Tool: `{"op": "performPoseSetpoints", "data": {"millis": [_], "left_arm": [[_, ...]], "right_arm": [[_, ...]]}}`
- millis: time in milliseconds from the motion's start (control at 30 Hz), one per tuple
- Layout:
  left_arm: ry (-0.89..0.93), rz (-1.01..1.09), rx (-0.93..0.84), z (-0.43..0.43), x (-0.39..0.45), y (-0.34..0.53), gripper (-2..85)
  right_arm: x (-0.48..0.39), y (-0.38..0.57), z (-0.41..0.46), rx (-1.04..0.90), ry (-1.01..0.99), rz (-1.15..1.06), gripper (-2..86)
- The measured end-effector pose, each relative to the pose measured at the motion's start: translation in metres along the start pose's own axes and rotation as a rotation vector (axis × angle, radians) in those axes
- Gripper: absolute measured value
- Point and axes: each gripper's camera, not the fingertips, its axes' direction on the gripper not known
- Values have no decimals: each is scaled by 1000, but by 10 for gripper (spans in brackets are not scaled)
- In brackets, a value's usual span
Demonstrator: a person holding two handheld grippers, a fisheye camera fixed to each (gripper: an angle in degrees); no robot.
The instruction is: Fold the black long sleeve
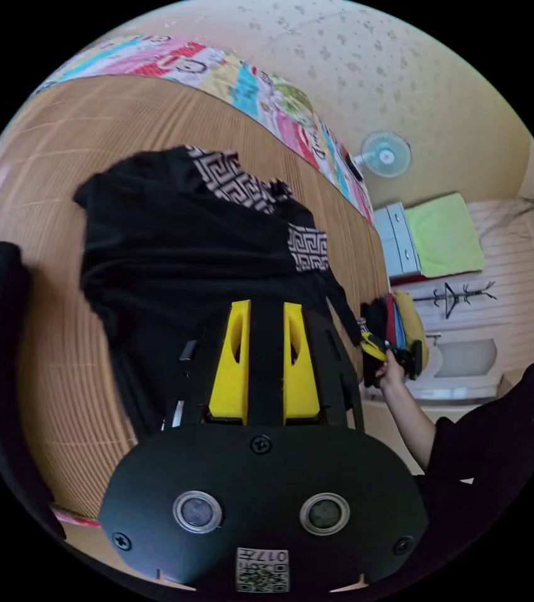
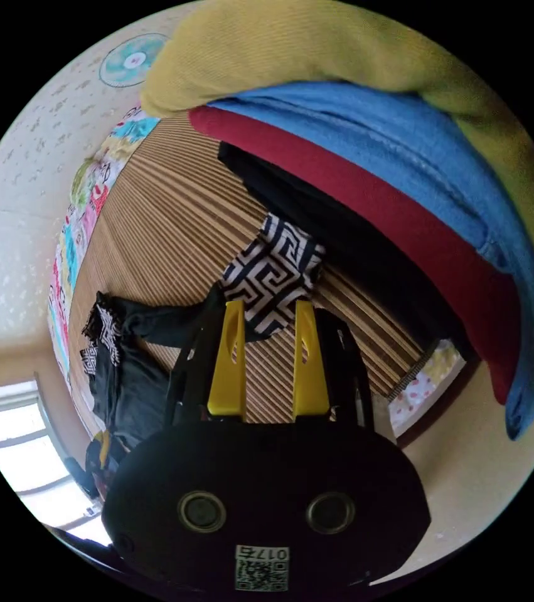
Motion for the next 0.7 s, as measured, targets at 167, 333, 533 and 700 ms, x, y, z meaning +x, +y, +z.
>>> {"op": "performPoseSetpoints", "data": {"millis": [167, 333, 533, 700], "left_arm": [[105, 43, -33, 23, 13, -13, 80], [206, 177, -23, 13, 27, -29, 79], [365, 294, -8, 4, 31, -35, 87], [371, 200, 69, -5, 1, -15, 101]], "right_arm": [[-35, -8, -22, 168, -273, -84, 27], [-115, 2, -133, 526, -434, -468, 20], [-211, -12, -144, 389, -1033, -1046, 20], [-363, 8, -17, -501, -1167, -1392, 23]]}}
